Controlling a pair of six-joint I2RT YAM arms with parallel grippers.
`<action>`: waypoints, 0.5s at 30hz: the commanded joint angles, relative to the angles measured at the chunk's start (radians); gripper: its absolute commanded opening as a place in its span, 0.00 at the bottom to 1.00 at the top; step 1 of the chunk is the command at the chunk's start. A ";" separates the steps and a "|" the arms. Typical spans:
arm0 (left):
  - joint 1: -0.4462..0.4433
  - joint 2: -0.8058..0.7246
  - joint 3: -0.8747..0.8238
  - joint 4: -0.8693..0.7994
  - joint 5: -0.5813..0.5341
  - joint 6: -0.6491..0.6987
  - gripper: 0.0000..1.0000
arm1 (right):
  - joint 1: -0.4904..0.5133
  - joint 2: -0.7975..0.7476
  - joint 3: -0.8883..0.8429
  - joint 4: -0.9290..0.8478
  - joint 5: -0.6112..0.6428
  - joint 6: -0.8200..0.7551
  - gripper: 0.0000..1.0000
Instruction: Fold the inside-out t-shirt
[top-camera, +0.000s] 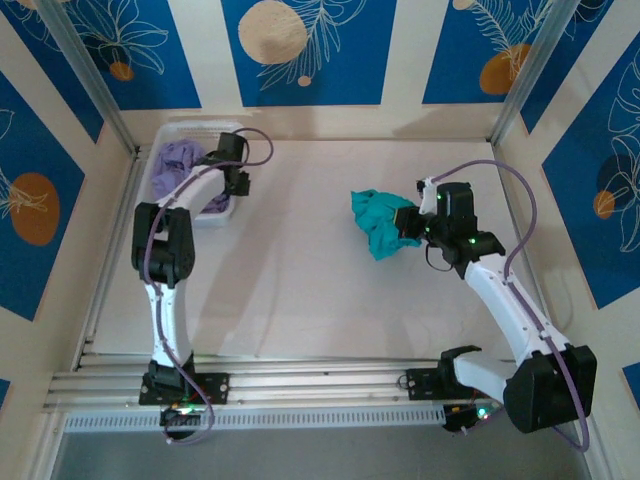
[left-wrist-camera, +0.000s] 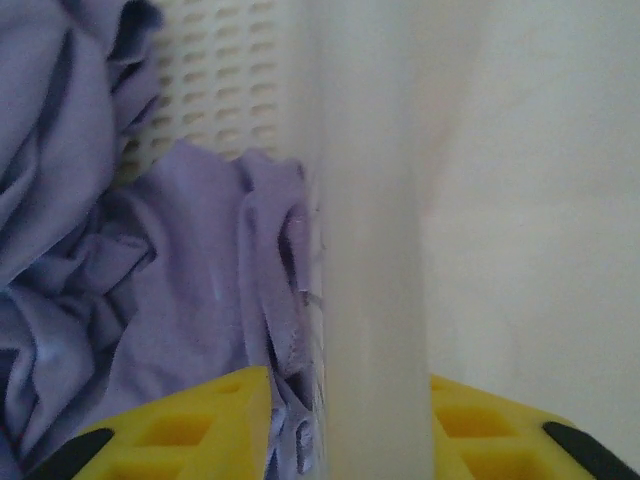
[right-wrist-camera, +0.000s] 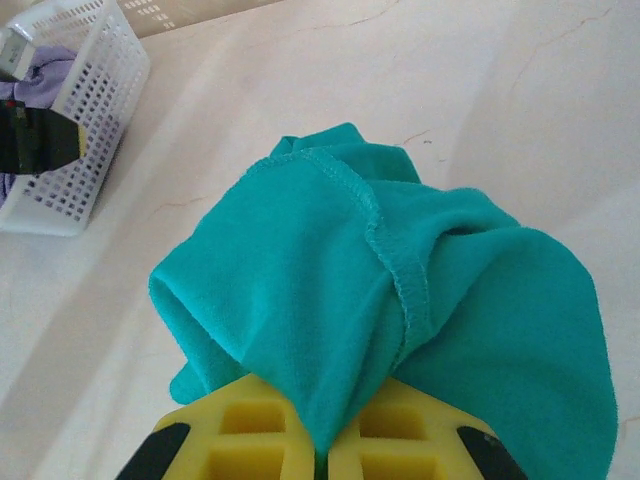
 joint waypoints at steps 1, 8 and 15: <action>0.078 -0.037 -0.009 -0.003 -0.030 0.091 0.28 | 0.010 0.026 -0.005 0.078 -0.048 -0.006 0.00; 0.160 0.040 0.064 -0.042 -0.068 0.176 0.23 | 0.025 0.064 -0.001 0.111 -0.055 0.012 0.00; 0.189 0.064 0.078 -0.058 -0.076 0.169 0.21 | 0.046 0.087 0.015 0.107 -0.045 0.010 0.00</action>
